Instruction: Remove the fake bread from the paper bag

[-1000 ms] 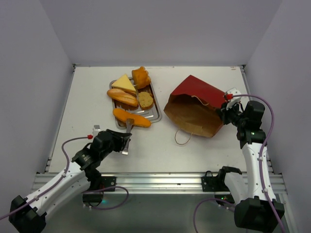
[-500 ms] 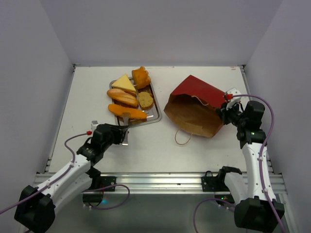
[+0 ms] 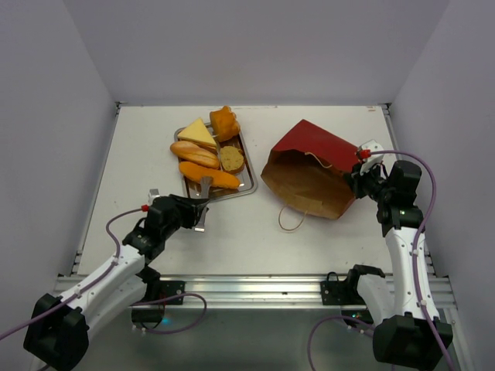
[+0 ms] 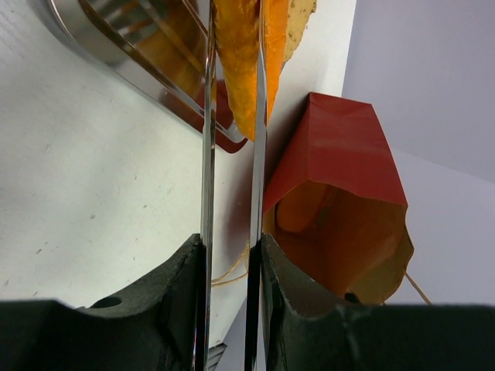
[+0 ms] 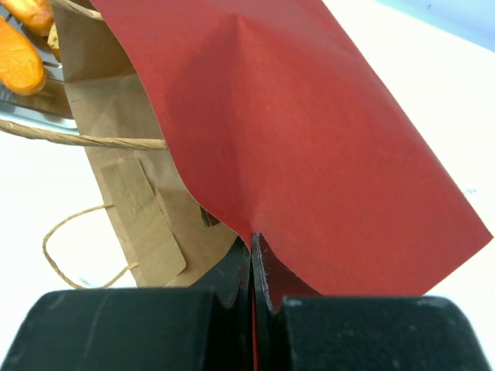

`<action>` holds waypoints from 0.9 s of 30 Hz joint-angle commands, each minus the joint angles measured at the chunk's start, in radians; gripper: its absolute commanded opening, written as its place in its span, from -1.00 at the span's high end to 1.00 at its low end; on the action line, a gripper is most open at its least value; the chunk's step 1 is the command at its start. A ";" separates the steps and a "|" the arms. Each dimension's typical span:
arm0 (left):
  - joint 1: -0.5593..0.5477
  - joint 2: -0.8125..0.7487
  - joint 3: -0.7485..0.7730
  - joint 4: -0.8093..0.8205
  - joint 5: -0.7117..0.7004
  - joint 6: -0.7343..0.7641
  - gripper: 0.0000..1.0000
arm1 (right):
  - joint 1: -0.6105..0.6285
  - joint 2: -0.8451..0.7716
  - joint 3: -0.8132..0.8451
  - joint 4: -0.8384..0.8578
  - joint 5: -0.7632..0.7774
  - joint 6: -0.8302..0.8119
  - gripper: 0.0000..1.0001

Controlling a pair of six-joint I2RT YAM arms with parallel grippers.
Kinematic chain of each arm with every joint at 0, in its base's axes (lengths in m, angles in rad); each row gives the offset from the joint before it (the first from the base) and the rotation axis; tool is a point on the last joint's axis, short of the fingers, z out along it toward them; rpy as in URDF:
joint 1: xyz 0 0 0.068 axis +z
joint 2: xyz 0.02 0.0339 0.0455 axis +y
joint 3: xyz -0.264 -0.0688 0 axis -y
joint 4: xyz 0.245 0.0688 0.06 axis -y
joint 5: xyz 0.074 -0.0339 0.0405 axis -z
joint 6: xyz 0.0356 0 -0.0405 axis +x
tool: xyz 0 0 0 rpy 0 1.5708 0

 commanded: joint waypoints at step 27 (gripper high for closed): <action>0.009 -0.070 0.016 0.026 0.056 0.048 0.13 | -0.005 -0.011 -0.002 0.033 -0.020 -0.007 1.00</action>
